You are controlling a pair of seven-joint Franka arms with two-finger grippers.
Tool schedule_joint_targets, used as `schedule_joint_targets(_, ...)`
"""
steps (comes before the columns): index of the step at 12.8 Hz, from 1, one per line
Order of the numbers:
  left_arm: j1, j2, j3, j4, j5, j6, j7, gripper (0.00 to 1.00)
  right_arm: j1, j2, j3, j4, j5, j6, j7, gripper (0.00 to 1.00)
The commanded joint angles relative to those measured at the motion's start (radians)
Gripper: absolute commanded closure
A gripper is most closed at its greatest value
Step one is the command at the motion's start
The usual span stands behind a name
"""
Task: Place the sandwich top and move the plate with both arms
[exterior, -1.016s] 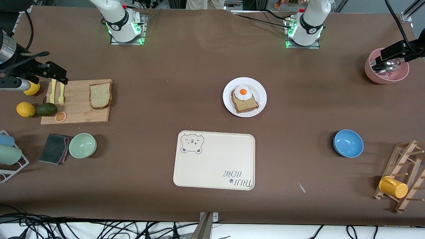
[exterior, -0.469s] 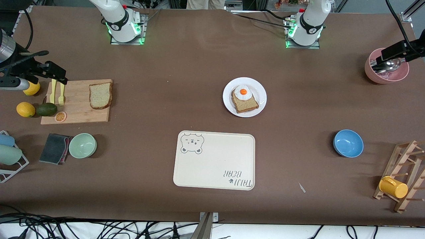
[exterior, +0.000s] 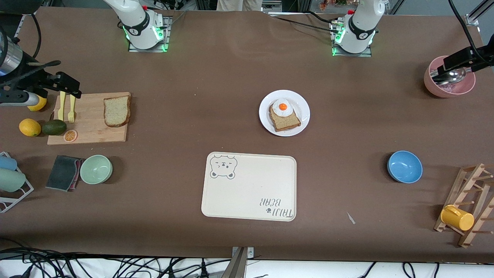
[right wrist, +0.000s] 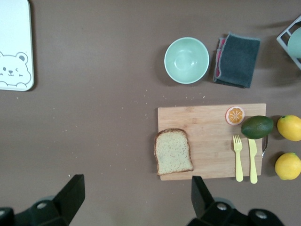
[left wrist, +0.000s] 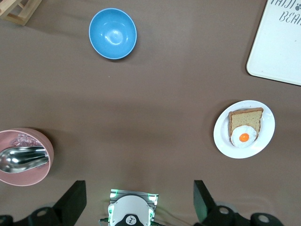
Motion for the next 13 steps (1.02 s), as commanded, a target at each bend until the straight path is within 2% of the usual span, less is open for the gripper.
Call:
schedule_joint_targets(1,0.015,-0.002,-0.002,0.016,-0.026,-0.007,0.018,0.0,0.014,-0.025,0.001,-0.068,0.003,0.056,0.012,0.0)
schedule_joint_targets(5,0.026,-0.003,-0.002,0.016,-0.029,-0.007,0.018,0.0,0.02,-0.024,0.001,-0.07,0.004,0.053,0.012,0.0)
schedule_joint_targets(7,0.024,-0.003,-0.003,0.019,-0.027,-0.007,0.018,0.0,0.037,-0.022,0.003,-0.105,-0.005,0.092,0.012,0.0)
schedule_joint_targets(9,0.029,-0.003,-0.002,0.019,-0.027,-0.007,0.021,0.0,0.068,-0.02,0.005,-0.183,-0.06,0.184,0.012,0.0)
schedule_joint_targets(11,0.029,-0.002,-0.002,0.017,-0.027,-0.006,0.021,0.0,0.068,-0.02,0.04,-0.269,-0.095,0.244,0.013,0.0)
schedule_joint_targets(13,0.03,-0.002,-0.002,0.017,-0.027,-0.006,0.021,0.0,0.071,-0.02,0.054,-0.39,-0.114,0.345,0.117,0.0)
